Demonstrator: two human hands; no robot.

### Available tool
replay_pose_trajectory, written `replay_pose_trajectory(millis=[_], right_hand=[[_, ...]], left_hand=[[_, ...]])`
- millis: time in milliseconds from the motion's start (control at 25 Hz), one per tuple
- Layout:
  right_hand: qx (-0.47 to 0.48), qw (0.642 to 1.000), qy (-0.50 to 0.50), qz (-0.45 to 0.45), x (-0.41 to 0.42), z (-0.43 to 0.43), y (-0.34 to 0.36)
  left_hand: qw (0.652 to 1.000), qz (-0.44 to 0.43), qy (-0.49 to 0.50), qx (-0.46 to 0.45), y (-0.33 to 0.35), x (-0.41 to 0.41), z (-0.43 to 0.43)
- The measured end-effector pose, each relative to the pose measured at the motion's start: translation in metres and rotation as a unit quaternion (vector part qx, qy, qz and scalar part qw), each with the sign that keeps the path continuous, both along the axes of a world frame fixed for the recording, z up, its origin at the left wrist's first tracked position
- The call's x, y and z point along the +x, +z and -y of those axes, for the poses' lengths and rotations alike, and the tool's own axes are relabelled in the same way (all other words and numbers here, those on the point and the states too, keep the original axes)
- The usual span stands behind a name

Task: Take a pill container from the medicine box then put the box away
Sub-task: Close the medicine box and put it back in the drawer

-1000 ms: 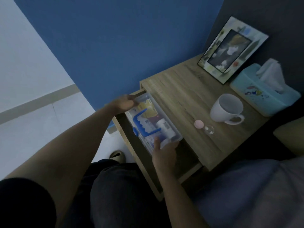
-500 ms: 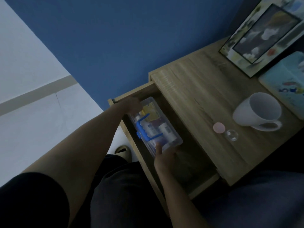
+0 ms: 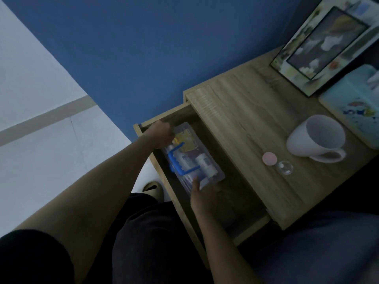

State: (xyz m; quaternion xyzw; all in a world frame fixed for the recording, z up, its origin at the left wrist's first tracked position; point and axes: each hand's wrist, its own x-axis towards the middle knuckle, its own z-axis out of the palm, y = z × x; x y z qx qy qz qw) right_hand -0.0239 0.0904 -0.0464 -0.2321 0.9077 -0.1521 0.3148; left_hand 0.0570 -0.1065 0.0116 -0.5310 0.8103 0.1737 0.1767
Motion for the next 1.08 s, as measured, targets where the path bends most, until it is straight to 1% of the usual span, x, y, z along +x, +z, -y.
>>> replay_pose_trajectory(millis=[40,80,120,160,200,280,320,400,480,520,600,680,800,840,960,1000,1080], right_hand=[[0.018,0.997,0.031,-0.074,0.002,-0.005,0.006],[0.015,0.989,0.058,-0.133,0.004,-0.009,0.014],[-0.013,0.983,0.075,-0.166,0.006,-0.010,0.022],[-0.060,0.980,0.090,-0.167,0.006,-0.006,0.030],[-0.110,0.975,0.114,-0.157,0.003,0.002,0.036],[-0.172,0.951,0.197,-0.165,-0.014,0.025,0.042],[-0.176,0.937,0.244,-0.178,-0.027,0.039,0.044],[-0.138,0.917,0.322,-0.190,-0.058,0.064,0.046],[-0.083,0.903,0.382,-0.179,-0.087,0.078,0.039],[-0.055,0.896,0.408,-0.170,-0.097,0.080,0.035],[-0.039,0.887,0.430,-0.162,-0.104,0.081,0.027],[-0.047,0.889,0.426,-0.163,-0.104,0.079,0.021],[-0.054,0.889,0.429,-0.150,-0.104,0.079,0.023],[-0.055,0.889,0.430,-0.146,-0.105,0.079,0.025],[-0.061,0.890,0.427,-0.146,-0.103,0.077,0.029],[-0.066,0.891,0.425,-0.146,-0.102,0.076,0.029],[-0.078,0.893,0.418,-0.146,-0.101,0.074,0.029]], left_hand=[[0.998,-0.045,0.013,-0.042,0.001,0.005,-0.004],[0.988,-0.120,0.039,-0.090,-0.002,0.012,-0.009],[0.972,-0.173,0.061,-0.146,-0.004,0.020,-0.019],[0.954,-0.210,0.084,-0.198,-0.005,0.028,-0.028],[0.937,-0.237,0.130,-0.223,-0.005,0.035,-0.036],[0.904,-0.276,0.239,-0.222,-0.007,0.043,-0.046],[0.888,-0.293,0.291,-0.205,-0.009,0.045,-0.050],[0.844,-0.333,0.405,-0.117,-0.011,0.045,-0.053],[0.796,-0.382,0.469,-0.019,-0.013,0.043,-0.054],[0.780,-0.400,0.480,0.008,-0.015,0.043,-0.053],[0.765,-0.421,0.487,0.021,-0.018,0.042,-0.048],[0.757,-0.431,0.490,0.029,-0.020,0.041,-0.041],[0.745,-0.465,0.473,0.072,-0.023,0.032,-0.034],[0.734,-0.483,0.469,0.093,-0.024,0.026,-0.032],[0.681,-0.542,0.467,0.158,-0.024,0.008,-0.022],[0.670,-0.553,0.463,0.175,-0.023,0.001,-0.018],[0.662,-0.567,0.448,0.198,-0.021,-0.013,-0.010]])
